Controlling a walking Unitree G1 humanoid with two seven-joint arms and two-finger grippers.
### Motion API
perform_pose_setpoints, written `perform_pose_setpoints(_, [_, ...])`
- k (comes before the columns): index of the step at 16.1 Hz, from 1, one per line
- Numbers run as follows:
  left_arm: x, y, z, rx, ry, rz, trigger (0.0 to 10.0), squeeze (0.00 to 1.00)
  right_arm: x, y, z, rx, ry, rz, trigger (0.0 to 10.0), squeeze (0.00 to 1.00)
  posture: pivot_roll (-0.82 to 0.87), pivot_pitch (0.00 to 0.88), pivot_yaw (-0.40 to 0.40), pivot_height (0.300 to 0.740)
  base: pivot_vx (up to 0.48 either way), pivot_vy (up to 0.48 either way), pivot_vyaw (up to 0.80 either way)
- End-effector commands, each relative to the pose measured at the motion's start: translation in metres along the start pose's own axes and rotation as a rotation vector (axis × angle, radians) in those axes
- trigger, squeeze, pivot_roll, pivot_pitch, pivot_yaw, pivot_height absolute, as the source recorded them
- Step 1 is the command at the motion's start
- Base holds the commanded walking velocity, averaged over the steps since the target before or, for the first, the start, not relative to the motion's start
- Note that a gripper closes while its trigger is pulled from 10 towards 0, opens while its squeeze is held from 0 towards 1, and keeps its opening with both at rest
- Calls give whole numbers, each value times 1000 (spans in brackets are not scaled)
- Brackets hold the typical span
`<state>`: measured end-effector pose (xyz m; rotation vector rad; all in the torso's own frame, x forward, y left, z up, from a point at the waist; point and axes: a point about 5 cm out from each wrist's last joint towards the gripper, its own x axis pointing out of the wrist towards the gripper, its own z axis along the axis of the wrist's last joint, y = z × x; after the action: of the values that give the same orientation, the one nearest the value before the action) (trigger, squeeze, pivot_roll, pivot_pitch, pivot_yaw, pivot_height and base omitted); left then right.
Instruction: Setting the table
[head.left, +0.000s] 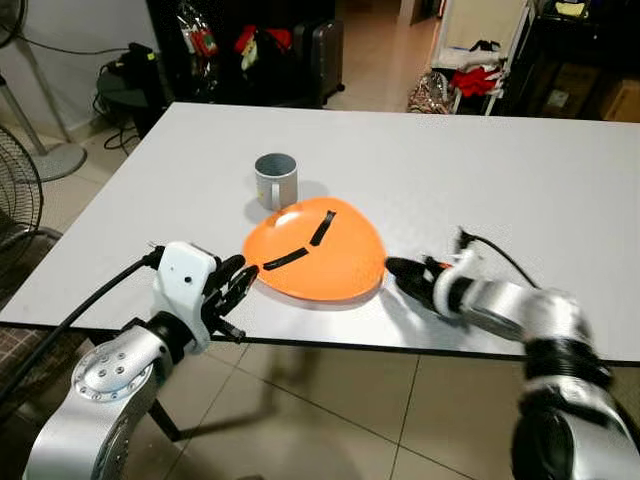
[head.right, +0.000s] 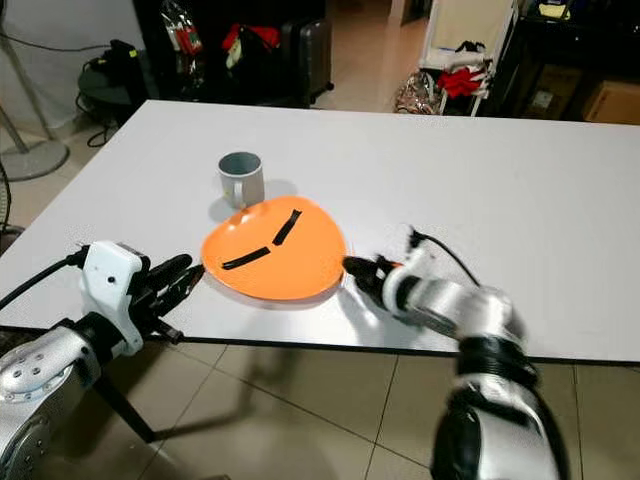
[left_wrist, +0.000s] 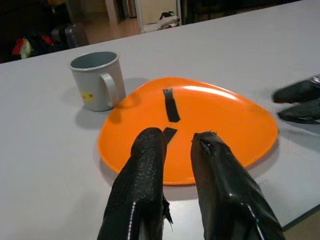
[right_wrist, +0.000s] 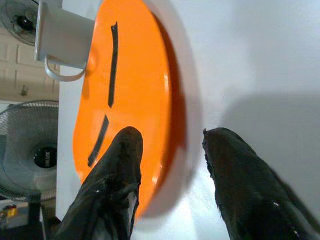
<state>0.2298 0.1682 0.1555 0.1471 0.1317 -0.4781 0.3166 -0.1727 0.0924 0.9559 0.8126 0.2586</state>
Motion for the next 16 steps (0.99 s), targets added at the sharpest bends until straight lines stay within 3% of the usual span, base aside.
perform_pose_setpoints(1, [3,0,1,2,1,1,10000,0,-11,-5,-2,-23,17,-28,10000,1000,-88,0,25,740,0,0,0])
perform_pose_setpoints(3, [2,0,3,6,-6,5,10000,0,-34,-2,-1,-150,-20,-29,10000,1000,-84,0,26,740,0,0,0])
perform_pose_setpoints(4, [0,2,6,8,-21,32,10000,0,-53,8,1,-325,-109,-35,10000,1000,-86,0,27,740,0,0,0])
perform_pose_setpoints(5, [0,3,10,1,-48,89,10000,0,-71,24,5,-566,-247,-55,10000,1000,-92,0,29,740,0,0,0])
perform_pose_setpoints(7, [3,5,18,-41,-101,230,10000,0,-91,53,6,-779,-509,-31,10000,1000,-103,0,25,740,0,0,0])
perform_pose_setpoints(11, [10,-6,30,8,-154,296,10000,0,-86,85,-14,-922,-684,-13,10000,1000,-115,0,-2,740,0,0,800])
perform_pose_setpoints(14, [5,0,27,-2,-140,355,10000,0,-86,89,-21,-915,-713,11,10000,1000,-121,3,9,740,0,0,800])
perform_pose_setpoints(16, [6,2,28,-3,-146,377,10000,0,-83,88,-24,-845,-686,50,10000,1000,-118,7,10,740,0,0,800])
